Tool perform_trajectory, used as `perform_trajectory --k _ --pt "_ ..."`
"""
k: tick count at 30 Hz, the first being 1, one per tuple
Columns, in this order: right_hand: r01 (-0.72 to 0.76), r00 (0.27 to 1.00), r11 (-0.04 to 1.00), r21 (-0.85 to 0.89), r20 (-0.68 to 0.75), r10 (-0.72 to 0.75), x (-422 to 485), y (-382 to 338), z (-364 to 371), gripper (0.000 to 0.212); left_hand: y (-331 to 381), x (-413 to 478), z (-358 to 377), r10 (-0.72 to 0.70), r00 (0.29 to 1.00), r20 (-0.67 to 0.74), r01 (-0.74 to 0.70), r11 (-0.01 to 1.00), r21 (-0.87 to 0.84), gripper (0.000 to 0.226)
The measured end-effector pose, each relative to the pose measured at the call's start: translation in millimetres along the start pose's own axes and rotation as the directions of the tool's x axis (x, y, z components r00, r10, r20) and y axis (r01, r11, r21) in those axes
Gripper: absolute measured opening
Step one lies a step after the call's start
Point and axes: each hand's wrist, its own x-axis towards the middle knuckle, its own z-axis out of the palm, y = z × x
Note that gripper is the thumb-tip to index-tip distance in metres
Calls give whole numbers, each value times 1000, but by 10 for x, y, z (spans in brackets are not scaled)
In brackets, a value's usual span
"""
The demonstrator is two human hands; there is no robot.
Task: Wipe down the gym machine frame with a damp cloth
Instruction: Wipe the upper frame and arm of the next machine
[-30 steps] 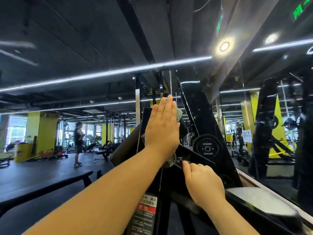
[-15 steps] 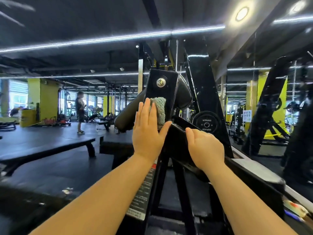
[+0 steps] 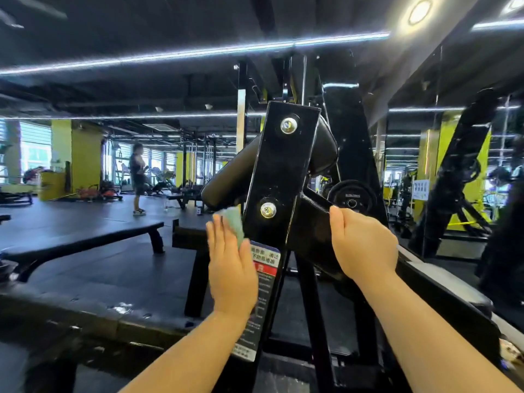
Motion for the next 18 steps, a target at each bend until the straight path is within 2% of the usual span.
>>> perform_trajectory --k 1,3,6,8,10,11,13,15,16,18 --pt "-4 1000 1000 -4 -11 4 6 -3 2 44 109 58 54 -2 1000 -20 2 1000 -8 49" --pt "-16 999 1000 -11 -28 16 1 1 6 42 130 20 121 109 993 -46 -106 992 71 52" --pt "-11 998 1000 -5 -65 11 -19 -1 54 44 -270 -417 154 390 917 89 -399 877 269 62" --pt "3 997 1000 13 -71 -2 -28 -19 65 48 -443 -518 143 465 875 138 -484 817 313 66" --pt "12 998 1000 23 -69 -11 -10 -18 54 51 -301 -298 163 402 912 87 -410 869 276 62" --pt "10 998 1000 25 -59 -8 -6 -17 47 52 -182 -170 177 323 946 29 -320 915 246 59" --pt "7 999 1000 29 -48 -6 -14 0 38 50 48 31 154 111 991 -76 -108 993 46 51" --pt "10 998 1000 26 -64 -8 -34 12 45 48 195 202 66 -72 997 -16 68 984 -167 46" --pt "15 997 1000 26 -78 -13 -41 12 55 48 221 303 30 -109 992 57 119 961 -248 46" --pt "18 994 1000 25 -105 -16 -40 5 78 47 311 560 -41 -17 986 166 75 934 -349 48"
